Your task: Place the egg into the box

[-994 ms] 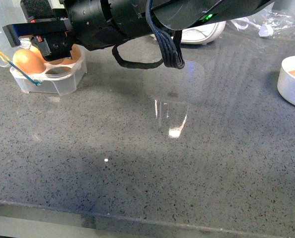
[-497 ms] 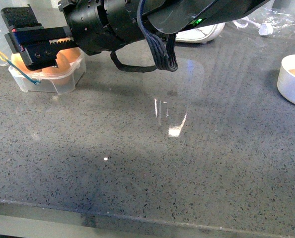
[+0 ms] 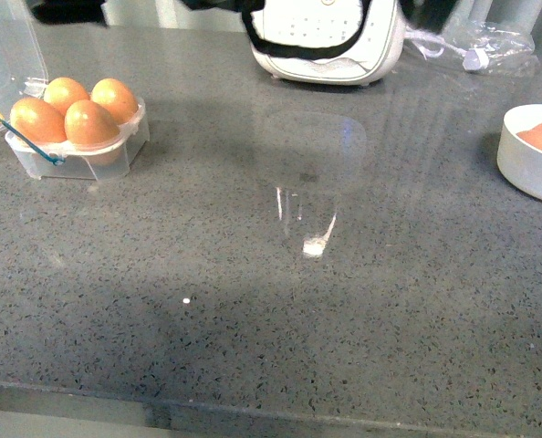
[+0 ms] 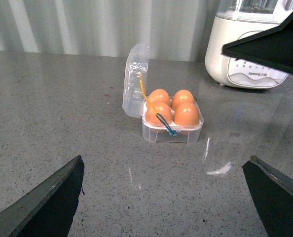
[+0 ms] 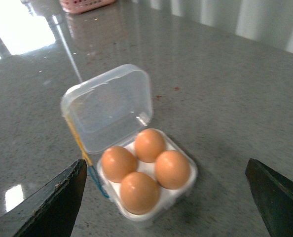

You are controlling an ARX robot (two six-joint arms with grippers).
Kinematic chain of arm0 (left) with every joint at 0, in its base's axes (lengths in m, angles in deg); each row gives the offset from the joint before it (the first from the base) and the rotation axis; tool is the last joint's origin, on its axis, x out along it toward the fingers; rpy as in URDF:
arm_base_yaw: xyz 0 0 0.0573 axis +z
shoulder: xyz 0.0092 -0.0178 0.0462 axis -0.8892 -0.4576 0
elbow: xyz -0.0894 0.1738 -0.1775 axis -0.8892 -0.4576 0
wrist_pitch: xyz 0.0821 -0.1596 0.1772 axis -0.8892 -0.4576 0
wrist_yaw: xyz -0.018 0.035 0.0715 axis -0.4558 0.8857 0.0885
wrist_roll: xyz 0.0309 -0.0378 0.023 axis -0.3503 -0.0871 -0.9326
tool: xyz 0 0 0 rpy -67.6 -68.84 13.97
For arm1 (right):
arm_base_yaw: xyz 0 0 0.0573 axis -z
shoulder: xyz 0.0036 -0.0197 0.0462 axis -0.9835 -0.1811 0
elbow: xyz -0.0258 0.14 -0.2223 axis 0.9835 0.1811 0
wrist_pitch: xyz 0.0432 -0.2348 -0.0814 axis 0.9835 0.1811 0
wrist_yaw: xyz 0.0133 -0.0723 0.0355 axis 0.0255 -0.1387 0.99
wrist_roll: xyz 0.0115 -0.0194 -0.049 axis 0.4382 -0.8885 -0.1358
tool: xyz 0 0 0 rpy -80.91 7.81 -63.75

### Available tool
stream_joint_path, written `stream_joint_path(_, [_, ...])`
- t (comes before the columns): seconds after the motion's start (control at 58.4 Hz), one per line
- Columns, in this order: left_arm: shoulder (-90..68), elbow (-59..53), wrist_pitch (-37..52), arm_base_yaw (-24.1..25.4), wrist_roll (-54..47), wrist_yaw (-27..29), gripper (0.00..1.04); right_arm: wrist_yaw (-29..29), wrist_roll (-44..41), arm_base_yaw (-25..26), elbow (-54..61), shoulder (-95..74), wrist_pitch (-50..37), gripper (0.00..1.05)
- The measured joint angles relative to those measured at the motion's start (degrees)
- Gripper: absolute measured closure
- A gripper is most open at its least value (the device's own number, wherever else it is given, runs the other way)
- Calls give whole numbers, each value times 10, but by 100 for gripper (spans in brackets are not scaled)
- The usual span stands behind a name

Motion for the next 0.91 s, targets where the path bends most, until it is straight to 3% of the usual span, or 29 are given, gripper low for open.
stream_joint_path(0.24, [0,0,0,0,0,0,7,-108,20,117,195,161,-45,7])
stream_joint_path(0.703, [0,0,0,0,0,0,7,-171,-41,361,453,444,-79,7])
stream_joint_path(0.908, [0,0,0,0,0,0,7,-201,-101,402,503,509,-102,7])
